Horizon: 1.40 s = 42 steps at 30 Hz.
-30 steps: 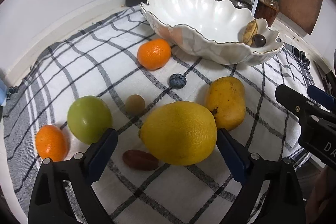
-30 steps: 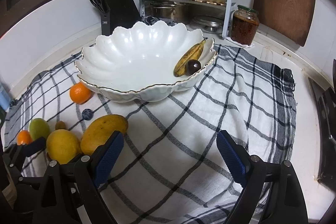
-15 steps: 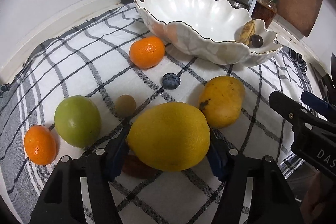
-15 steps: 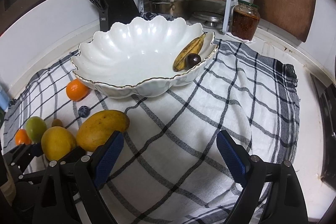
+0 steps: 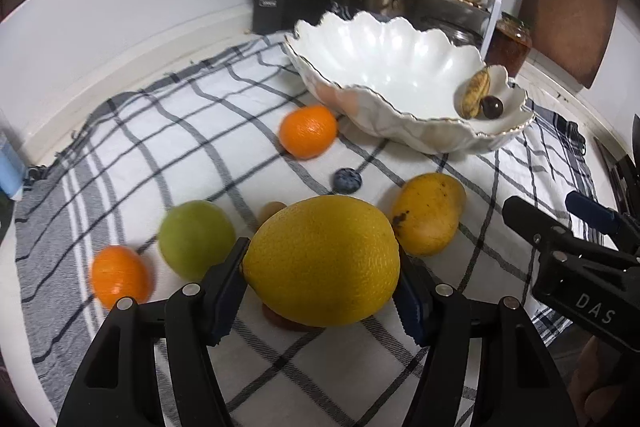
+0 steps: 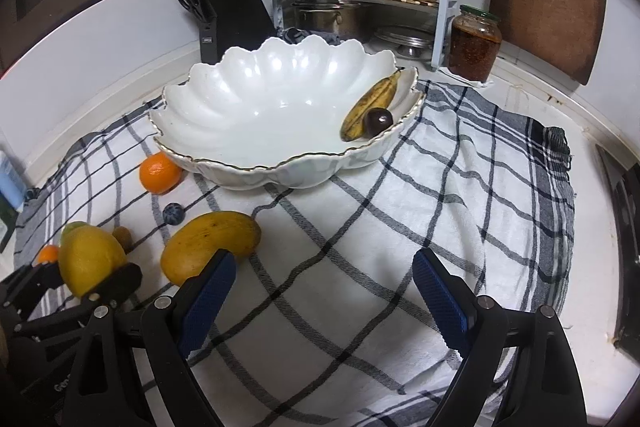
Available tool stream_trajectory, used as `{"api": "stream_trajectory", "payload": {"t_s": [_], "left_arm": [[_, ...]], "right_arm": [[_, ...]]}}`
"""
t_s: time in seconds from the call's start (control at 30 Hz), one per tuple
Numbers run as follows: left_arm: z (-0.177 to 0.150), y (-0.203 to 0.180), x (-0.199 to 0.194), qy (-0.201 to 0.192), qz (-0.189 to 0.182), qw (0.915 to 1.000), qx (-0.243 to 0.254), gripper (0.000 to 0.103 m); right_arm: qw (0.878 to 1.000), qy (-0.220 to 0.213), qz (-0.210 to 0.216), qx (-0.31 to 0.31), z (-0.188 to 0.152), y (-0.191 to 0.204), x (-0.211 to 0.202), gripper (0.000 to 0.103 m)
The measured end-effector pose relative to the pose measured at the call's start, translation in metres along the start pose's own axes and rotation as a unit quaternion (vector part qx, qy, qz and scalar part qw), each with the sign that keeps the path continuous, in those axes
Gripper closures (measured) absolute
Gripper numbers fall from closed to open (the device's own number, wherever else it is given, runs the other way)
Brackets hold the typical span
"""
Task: Organize fruits
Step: 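Grasp the lemon with the left tool, then grasp the mango with the right tool while the left tool holds the lemon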
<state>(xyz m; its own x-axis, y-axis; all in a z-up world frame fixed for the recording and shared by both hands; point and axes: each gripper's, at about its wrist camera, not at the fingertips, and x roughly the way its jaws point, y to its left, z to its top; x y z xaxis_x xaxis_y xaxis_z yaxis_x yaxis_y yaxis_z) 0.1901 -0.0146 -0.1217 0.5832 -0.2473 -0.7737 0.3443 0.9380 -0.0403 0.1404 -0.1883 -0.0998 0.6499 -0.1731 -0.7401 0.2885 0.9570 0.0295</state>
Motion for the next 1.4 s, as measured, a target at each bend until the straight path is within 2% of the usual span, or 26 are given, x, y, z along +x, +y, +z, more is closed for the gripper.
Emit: {"api": "stream_trajectory", "payload": {"t_s": [0.3, 0.57, 0.83, 1.2, 1.3, 1.33, 1.4], "left_arm": [[0.004, 0.017, -0.020, -0.029, 0.036, 0.9989, -0.009, 0.039], [0.004, 0.042, -0.025, -0.040, 0.062, 0.9965, -0.039, 0.039], [0.002, 0.056, -0.021, -0.035, 0.068, 0.9954, -0.059, 0.039], [0.009, 0.055, -0.015, -0.035, 0.063, 0.9957, -0.060, 0.039], [0.010, 0.055, -0.013, -0.033, 0.062, 0.9957, -0.060, 0.039], [0.010, 0.056, -0.013, -0.032, 0.063, 0.9957, -0.060, 0.039], [0.009, 0.056, -0.012, -0.031, 0.064, 0.9956, -0.061, 0.039]], "right_arm": [[0.999, -0.001, 0.026, -0.018, 0.002, 0.017, 0.001, 0.012], [0.997, 0.006, 0.053, -0.054, 0.003, 0.047, 0.013, 0.012], [0.994, 0.022, 0.067, -0.078, 0.003, 0.067, 0.033, 0.012], [0.992, 0.061, 0.082, -0.074, 0.005, 0.067, 0.063, 0.012], [0.992, 0.055, 0.082, -0.078, 0.004, 0.068, 0.066, 0.012], [0.992, 0.050, 0.081, -0.080, 0.004, 0.068, 0.066, 0.014], [0.992, 0.043, 0.082, -0.084, 0.003, 0.069, 0.064, 0.024]]}}
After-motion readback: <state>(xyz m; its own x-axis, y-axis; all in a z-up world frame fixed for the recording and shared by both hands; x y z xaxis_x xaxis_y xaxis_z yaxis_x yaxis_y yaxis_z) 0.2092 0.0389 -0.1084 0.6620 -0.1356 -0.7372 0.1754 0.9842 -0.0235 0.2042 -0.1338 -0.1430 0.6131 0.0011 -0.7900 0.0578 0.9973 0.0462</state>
